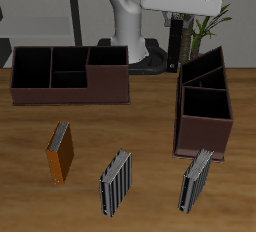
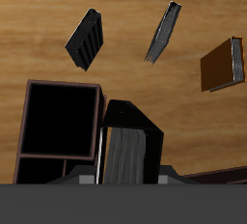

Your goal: Place the black book into the left desk caddy's right compartment

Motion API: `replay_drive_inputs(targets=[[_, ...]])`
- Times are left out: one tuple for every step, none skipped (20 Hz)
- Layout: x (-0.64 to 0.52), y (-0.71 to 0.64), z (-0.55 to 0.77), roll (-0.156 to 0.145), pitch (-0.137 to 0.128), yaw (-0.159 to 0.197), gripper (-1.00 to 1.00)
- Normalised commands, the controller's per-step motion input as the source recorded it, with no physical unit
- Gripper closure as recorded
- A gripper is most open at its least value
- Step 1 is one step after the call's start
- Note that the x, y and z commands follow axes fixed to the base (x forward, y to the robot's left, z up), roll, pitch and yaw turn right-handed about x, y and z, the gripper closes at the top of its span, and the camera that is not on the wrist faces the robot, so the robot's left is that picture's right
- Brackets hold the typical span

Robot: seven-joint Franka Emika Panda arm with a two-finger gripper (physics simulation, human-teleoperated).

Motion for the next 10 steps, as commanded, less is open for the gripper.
replay_drive_inputs(targets=[[0.40,0.78,0.06,-0.020,0.037,0.088,1.00],[0.29,0.52,0.07,0.017,0.053,0.035,1.00],[0.17,0.41,0.11,-0.017,0.006,0.037,1.00],[0.21,0.42,0.08,0.027,0.036,-0.002,1.00],[0.12,0.30,0.09,-0.001,-0.011,0.032,1.00],[-0.07,-0.14,0.01,0.000,0.000,0.000,1.00],[0.12,0.45,0.08,0.015,-0.009,0.058,1.00],[0.09,0.24,0.00,0.023,0.032,-0.015,1.00],[0.13,0.53,0.05,0.020,0.011,-0.014,1.00],[-0.02,0.36,0.05,0.027,-0.003,0.036,1.00]])
